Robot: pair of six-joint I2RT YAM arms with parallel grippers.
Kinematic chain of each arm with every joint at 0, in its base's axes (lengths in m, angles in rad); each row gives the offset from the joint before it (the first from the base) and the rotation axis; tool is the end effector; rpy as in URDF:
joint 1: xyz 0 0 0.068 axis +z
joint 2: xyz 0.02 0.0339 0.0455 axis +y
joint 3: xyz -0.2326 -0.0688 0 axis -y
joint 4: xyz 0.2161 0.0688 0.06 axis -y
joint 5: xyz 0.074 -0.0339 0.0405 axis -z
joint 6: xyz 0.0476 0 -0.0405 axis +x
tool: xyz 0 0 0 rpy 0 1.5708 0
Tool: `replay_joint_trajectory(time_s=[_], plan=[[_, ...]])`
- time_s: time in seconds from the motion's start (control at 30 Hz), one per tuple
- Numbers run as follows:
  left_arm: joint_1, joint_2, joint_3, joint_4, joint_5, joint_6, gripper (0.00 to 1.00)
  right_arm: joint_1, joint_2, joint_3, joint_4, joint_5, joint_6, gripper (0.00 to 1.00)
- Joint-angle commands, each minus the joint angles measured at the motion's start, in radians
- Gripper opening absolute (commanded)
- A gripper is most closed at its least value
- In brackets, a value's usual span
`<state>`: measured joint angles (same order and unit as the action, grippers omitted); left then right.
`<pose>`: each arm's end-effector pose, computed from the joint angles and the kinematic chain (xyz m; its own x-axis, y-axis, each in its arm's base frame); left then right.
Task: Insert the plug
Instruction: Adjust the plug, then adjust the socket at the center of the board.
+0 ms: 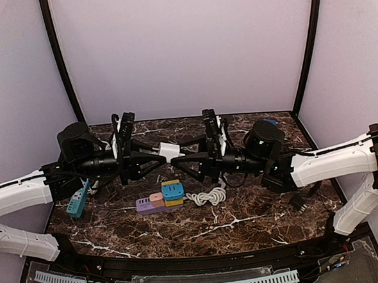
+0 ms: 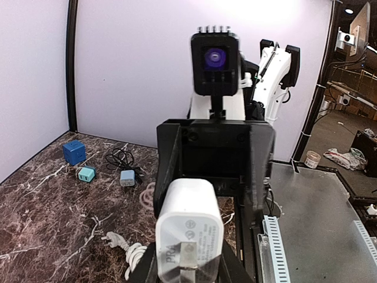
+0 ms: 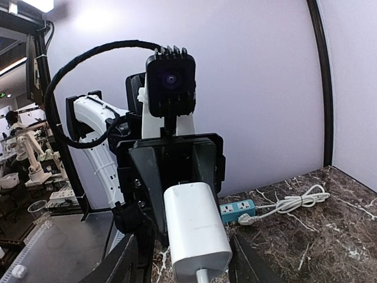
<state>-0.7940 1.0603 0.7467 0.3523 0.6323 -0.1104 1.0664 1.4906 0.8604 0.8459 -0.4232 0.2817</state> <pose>0.1501 -0.1928 0.3112 -0.0820 -0.0433 -0.9957 0.9862 0.1404 -0.0874 0.1404 0.2948 0.2916 -0.1764 0.2049 -0.9628 -0.9818 0.0338 0.1871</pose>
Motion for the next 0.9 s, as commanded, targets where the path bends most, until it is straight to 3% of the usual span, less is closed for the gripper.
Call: replay_joint_trajectory(time_s=[0.0, 0.2, 0.33, 0.4, 0.43, 0.5, 0.63, 0.7, 0.87], plan=[[0.001, -0.017, -0.008, 0.052, 0.019, -0.019, 0.01, -0.006, 0.037, 0.057, 0.048, -0.094, 0.029, 0.44], [0.001, -0.020, -0.016, 0.066, 0.015, -0.022, 0.01, -0.012, 0.059, 0.081, 0.027, -0.119, 0.035, 0.02], [0.002, -0.021, -0.020, 0.056, -0.006, -0.020, 0.01, -0.021, 0.032, 0.070, -0.011, -0.113, 0.015, 0.00], [0.005, -0.022, -0.020, -0.001, -0.037, 0.032, 0.39, -0.036, -0.011, 0.031, -0.045, -0.064, 0.012, 0.00], [0.007, -0.023, -0.013, -0.085, -0.043, 0.147, 0.66, -0.044, -0.041, 0.016, -0.090, -0.012, 0.008, 0.00], [0.016, -0.014, 0.009, -0.273, -0.077, 0.365, 0.88, -0.049, -0.103, -0.009, -0.261, 0.149, -0.016, 0.00], [0.082, 0.089, 0.050, -0.563, -0.193, 0.685, 0.91, -0.047, -0.199, -0.070, -0.499, 0.447, -0.010, 0.00], [0.112, 0.152, 0.070, -0.627, -0.232, 0.706, 0.88, -0.047, -0.242, -0.115, -0.532, 0.514, 0.011, 0.00], [0.127, 0.236, 0.038, -0.618, -0.190, 0.677, 0.68, -0.047, -0.315, -0.210, -0.524, 0.536, 0.027, 0.00]])
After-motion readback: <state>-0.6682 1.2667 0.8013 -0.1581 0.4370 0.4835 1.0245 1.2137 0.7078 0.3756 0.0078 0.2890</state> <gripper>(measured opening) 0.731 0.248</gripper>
